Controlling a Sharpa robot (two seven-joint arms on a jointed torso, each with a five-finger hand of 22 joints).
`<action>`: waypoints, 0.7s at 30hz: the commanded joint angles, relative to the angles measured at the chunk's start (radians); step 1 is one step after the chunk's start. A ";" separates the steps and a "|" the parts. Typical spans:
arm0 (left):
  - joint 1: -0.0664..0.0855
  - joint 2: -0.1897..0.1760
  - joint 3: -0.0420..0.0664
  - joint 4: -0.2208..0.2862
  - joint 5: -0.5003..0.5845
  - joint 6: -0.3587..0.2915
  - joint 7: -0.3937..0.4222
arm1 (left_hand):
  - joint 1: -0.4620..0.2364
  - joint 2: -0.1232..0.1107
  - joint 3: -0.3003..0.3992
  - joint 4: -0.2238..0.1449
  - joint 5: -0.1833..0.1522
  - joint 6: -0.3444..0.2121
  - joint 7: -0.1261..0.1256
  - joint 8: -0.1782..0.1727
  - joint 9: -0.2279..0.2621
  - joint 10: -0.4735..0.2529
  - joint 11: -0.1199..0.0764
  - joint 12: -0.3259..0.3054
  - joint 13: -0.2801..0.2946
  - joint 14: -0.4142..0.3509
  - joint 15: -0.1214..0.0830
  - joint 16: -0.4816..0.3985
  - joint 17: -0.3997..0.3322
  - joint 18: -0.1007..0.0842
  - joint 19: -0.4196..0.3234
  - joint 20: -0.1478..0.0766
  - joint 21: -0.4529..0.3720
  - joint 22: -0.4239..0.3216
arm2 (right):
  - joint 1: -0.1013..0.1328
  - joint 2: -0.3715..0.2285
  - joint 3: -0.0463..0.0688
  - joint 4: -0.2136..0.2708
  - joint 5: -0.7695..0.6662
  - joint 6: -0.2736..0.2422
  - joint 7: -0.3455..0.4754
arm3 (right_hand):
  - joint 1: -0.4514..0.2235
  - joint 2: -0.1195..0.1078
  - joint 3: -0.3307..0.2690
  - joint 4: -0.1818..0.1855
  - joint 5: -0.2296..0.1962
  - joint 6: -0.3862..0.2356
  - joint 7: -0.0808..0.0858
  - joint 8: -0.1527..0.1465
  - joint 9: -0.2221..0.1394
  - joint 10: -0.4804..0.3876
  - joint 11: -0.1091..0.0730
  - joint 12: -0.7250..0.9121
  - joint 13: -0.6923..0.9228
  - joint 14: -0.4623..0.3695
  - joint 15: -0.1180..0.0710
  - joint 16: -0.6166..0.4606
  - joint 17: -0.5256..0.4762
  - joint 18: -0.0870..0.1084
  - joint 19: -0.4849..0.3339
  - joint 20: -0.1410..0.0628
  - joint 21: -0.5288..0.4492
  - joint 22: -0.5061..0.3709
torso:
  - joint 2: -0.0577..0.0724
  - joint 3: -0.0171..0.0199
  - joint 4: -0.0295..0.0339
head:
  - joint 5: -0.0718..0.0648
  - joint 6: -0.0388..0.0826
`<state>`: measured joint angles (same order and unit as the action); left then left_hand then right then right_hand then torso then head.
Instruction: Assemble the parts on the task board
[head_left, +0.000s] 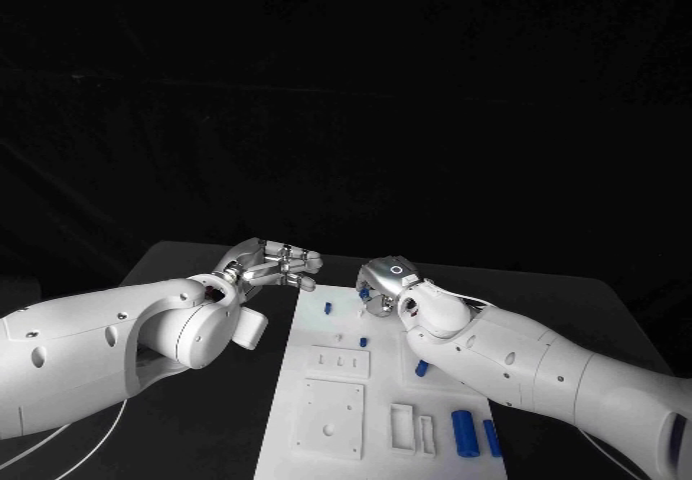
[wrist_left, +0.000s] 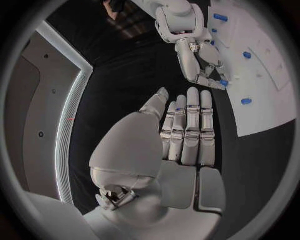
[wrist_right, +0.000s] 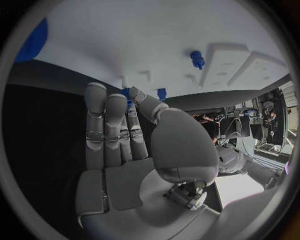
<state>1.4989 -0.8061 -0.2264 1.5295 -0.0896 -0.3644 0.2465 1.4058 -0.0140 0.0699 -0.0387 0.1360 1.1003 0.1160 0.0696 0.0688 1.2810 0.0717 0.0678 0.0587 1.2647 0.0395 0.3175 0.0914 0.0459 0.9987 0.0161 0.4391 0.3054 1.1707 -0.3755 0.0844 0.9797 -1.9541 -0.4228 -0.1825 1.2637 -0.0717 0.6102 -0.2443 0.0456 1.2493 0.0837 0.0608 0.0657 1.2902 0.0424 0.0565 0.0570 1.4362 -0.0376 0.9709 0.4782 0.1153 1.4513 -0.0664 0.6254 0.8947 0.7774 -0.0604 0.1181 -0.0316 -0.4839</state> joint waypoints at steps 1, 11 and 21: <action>0.005 0.001 0.001 0.004 -0.006 0.014 0.003 | -0.005 0.001 0.000 -0.003 -0.004 -0.005 0.000 -0.002 0.000 -0.009 -0.001 -0.006 0.001 -0.008 -0.002 0.006 -0.001 -0.007 -0.004 0.002 0.004 0.001 | 0.000 -0.003 -0.001 0.002 -0.026 0.022 -0.009 | 0.007 -0.002 0.006 0.002 0.002 0.007 0.001 0.003 0.002 0.007 -0.003 0.001 0.002 -0.001 -0.006 -0.003 0.000 0.003 0.007 -0.003 -0.005 0.002 | 0.002 -0.0005 -0.0008 | 0.002 -0.002; 0.007 0.000 0.001 0.003 -0.008 0.014 0.003 | -0.005 0.001 0.000 -0.003 -0.004 -0.005 0.000 -0.002 0.000 -0.009 -0.001 -0.006 0.001 -0.008 -0.002 0.006 -0.001 -0.007 -0.004 0.002 0.004 0.001 | 0.000 -0.009 -0.003 0.007 -0.033 0.040 -0.015 | 0.005 0.000 0.004 -0.002 0.002 0.008 0.001 0.003 0.002 0.007 -0.003 0.001 0.002 -0.001 -0.006 -0.002 -0.001 0.003 0.011 -0.003 -0.019 0.023 | 0.003 -0.0017 -0.0009 | 0.001 -0.002; 0.008 -0.001 0.001 0.006 -0.010 0.016 0.002 | -0.005 0.002 -0.002 -0.007 -0.005 -0.005 0.000 -0.002 0.000 -0.009 -0.001 -0.006 0.000 -0.008 -0.002 0.007 -0.003 -0.007 -0.006 0.002 0.005 0.003 | 0.000 -0.005 -0.007 0.001 -0.034 0.042 -0.012 | 0.005 0.000 0.004 -0.002 0.002 0.008 0.001 0.003 0.002 0.007 -0.003 0.001 0.002 -0.001 -0.006 -0.002 -0.001 0.003 0.011 -0.003 -0.019 0.023 | 0.007 -0.0035 0.0008 | 0.001 -0.002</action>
<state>1.5023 -0.8078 -0.2264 1.5315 -0.0938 -0.3628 0.2449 1.4058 -0.0140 0.0671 -0.0415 0.1360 1.1003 0.1160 0.0695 0.0688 1.2810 0.0717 0.0678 0.0587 1.2647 0.0395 0.3174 0.0893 0.0458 0.9987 0.0160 0.4391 0.3080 1.1733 -0.3815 0.0797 0.9839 -1.9701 -0.4032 -0.1908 1.2623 -0.0731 0.6086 -0.2457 0.0435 1.2495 0.0876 0.0591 0.0661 1.2902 0.0424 0.0554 0.0573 1.4362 -0.0376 0.9709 0.4780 0.1139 1.4545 -0.0695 0.6095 0.9165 0.7829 -0.0634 0.1175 -0.0305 -0.4859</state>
